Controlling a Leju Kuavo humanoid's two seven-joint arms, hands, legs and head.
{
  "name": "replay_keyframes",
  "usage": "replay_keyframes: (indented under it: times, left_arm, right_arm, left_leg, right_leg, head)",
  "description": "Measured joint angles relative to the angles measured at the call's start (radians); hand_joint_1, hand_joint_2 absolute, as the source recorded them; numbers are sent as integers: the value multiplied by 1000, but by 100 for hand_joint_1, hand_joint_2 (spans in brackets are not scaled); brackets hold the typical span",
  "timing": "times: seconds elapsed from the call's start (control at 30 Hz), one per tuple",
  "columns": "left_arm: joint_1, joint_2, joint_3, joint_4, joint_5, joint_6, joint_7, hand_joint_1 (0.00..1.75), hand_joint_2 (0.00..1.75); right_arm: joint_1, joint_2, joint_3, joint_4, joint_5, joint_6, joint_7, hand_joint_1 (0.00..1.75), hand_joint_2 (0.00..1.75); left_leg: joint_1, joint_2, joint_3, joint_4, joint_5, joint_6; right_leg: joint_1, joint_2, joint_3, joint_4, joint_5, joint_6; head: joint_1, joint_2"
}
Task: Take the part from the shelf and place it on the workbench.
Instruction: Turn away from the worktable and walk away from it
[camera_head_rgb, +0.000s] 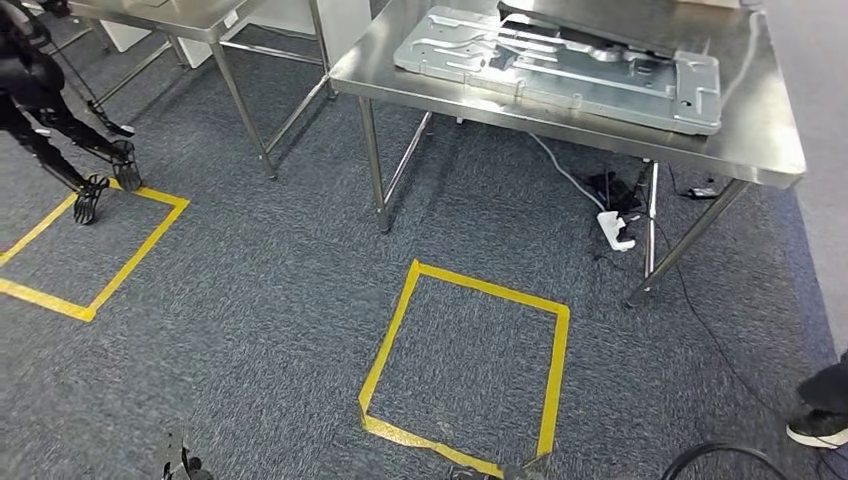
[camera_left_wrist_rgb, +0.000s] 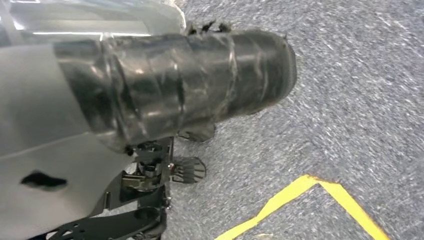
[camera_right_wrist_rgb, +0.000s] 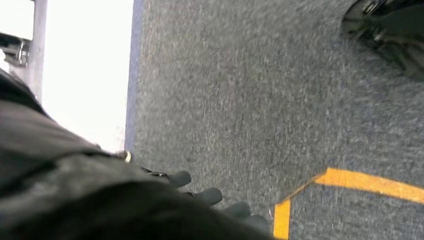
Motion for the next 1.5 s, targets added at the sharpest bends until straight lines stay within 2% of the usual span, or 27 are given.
replay_keyframes:
  times: [0.1,0.17,0.2,0.27,0.3,0.37,0.4,0.47,0.53,0.6,0.63,0.7,0.77,0.83,0.9,0.93,0.97,1.03,1.1,1.17,1.2,1.23,1.27,1.33,1.4,1.47,1.5]
  left_arm:
    - [-3,1,0,0,15,-5,-20,175,0]
    - [0,0,0,-1,34,4,-46,175,0]
    - [3,-1,0,-1,39,9,-54,175,0]
    - [5,-1,0,-1,43,13,-59,175,0]
    - [4,-1,0,-1,46,13,-58,175,0]
    - [-2,-1,0,-2,51,10,-59,175,0]
    - [-3,-1,0,-2,52,8,-59,175,0]
    - [0,0,0,-3,53,4,-61,175,0]
    - [1,0,0,-3,52,-2,-62,175,0]
    - [-2,-2,0,-3,50,-5,-62,175,0]
    - [-2,-2,0,-3,50,-6,-62,175,0]
    - [1,-3,0,-3,50,-7,-62,175,0]
    - [4,-3,0,-3,49,-9,-62,175,0]
    - [4,-3,0,-3,49,-12,-62,175,0]
    - [4,-2,0,-3,48,-13,-62,175,0]
    - [5,-2,0,-3,48,-15,-62,175,0]
    - [7,0,0,-3,47,-16,-62,175,0]
    - [8,4,0,-4,45,-20,-62,175,0]
    - [6,4,0,-4,44,-27,-64,175,0]
    - [7,4,0,-5,44,-33,-64,175,0]
    - [9,4,0,-5,44,-36,-64,175,0]
    - [11,4,0,-5,44,-37,-64,175,0]
    - [11,5,0,-5,43,-38,-64,175,0]
    - [7,6,0,-5,42,-38,-64,87,0]
    - [2,7,0,-5,42,-35,-62,0,0]
    - [1,8,0,-5,47,-30,-54,0,0]
    - [3,8,0,-5,51,-29,-48,0,0]
  right_arm:
    - [-1,-1,2,0,-3,-5,0,0,0]
    - [0,-2,3,0,-10,-10,0,0,0]
    - [1,-2,3,0,-14,-12,-1,0,0]
    - [1,-1,3,0,-18,-15,-3,0,0]
    - [1,-1,3,0,-18,-15,-4,0,0]
    - [0,-1,4,0,-19,-16,-6,0,0]
    - [-1,-1,4,0,-20,-16,-7,0,0]
    - [-4,0,4,-1,-23,-16,-8,0,0]
    - [-6,0,4,-2,-26,-16,-8,0,0]
    - [-4,0,4,-2,-29,-15,-8,0,0]
    - [-1,0,5,-2,-30,-15,-8,0,0]
    - [5,0,5,-1,-31,-15,-8,0,0]
    - [6,-1,6,0,-31,-15,-8,0,0]
    - [6,-2,6,0,-31,-15,-8,0,0]
    - [5,-2,6,0,-31,-15,-9,0,0]
    - [5,-2,6,0,-31,-15,-9,0,0]
    - [4,0,6,0,-31,-15,-9,0,0]
    - [4,0,6,0,-31,-16,-10,0,0]
    - [4,-1,6,0,-32,-16,-12,0,0]
    - [5,-1,6,0,-32,-16,-12,0,0]
    - [5,-1,6,0,-32,-16,-12,0,0]
    - [5,-1,6,0,-33,-16,-12,0,0]
    - [5,-1,6,0,-33,-16,-12,0,0]
    - [4,-1,6,0,-33,-16,-12,0,0]
    - [3,0,6,0,-33,-14,-12,0,0]
    - [1,1,6,0,-33,-11,-12,0,0]
    - [-1,1,7,-1,-33,-10,-12,0,0]
  left_leg:
    - [1,91,-79,152,-69,-14]
    - [5,109,-132,245,-91,-18]
    - [6,111,-133,243,-77,-17]
    - [2,129,-79,132,-9,-6]
    - [-5,152,-42,62,15,3]
    - [-19,184,4,-24,33,17]
    - [-24,187,9,-33,28,21]
    - [-22,161,18,-47,32,26]
    - [-14,139,32,-65,38,33]
    - [-10,118,38,-71,41,40]
    - [-10,106,38,-69,40,43]
    - [-9,76,38,-64,37,43]
    - [-5,45,37,-52,29,37]
    - [-2,19,28,-31,17,25]
    - [-1,-1,15,-19,13,13]
    - [-1,-12,11,-17,15,9]
    - [0,-14,8,-19,16,5]
    - [-2,28,-7,8,0,-5]
    - [-1,91,-60,112,-47,-16]
    - [4,110,-126,233,-85,-23]
    - [6,111,-141,254,-82,-23]
    - [6,113,-136,238,-61,-21]
    - [5,118,-110,183,-26,-16]
    - [-7,158,-40,44,28,1]
    - [-20,186,-3,-24,40,16]
    - [-22,167,4,-35,39,22]
    - [-19,155,11,-44,42,24]
  right_leg:
    - [3,-41,8,-10,1,-11]
    - [6,-69,10,-10,-2,-13]
    - [7,-81,12,-10,-4,-14]
    - [10,-105,21,-11,-10,-13]
    - [12,-117,27,-12,-14,-11]
    - [15,-138,37,-18,-20,-3]
    - [16,-149,41,-21,-22,2]
    - [16,-158,52,-25,-28,14]
    - [15,-115,43,9,-53,21]
    - [15,-62,-13,117,-103,23]
    - [16,-53,-48,179,-124,24]
    - [14,-49,-90,230,-116,27]
    - [9,-40,-66,144,-46,32]
    - [1,5,-25,42,-2,33]
    - [-1,32,-13,13,-3,25]
    - [0,23,-12,11,-2,18]
    - [0,10,-10,10,-1,11]
    - [-2,-12,-3,4,0,-1]
    - [-1,-37,3,1,-2,-10]
    - [2,-64,7,0,-8,-15]
    - [3,-76,9,0,-10,-15]
    - [4,-88,13,0,-14,-15]
    - [5,-100,18,0,-17,-15]
    - [9,-123,32,-3,-26,-11]
    - [14,-145,44,-10,-32,-3]
    - [17,-166,56,-20,-36,7]
    - [17,-159,62,-20,-40,12]
  head:
    - [-4,0]
    - [-4,0]
    - [-4,0]
    - [-4,0]
    - [-4,0]
    - [-4,0]
    - [-4,0]
    - [-4,0]
    - [-3,0]
    - [-2,0]
    - [-2,0]
    - [-2,0]
    - [-2,0]
    - [-2,0]
    - [-3,0]
    - [-3,0]
    - [-3,0]
    - [-5,0]
    - [-8,0]
    - [-8,0]
    - [-8,0]
    - [-8,0]
    - [-8,0]
    - [-8,0]
    - [-8,0]
    - [-8,0]
    - [-7,0]
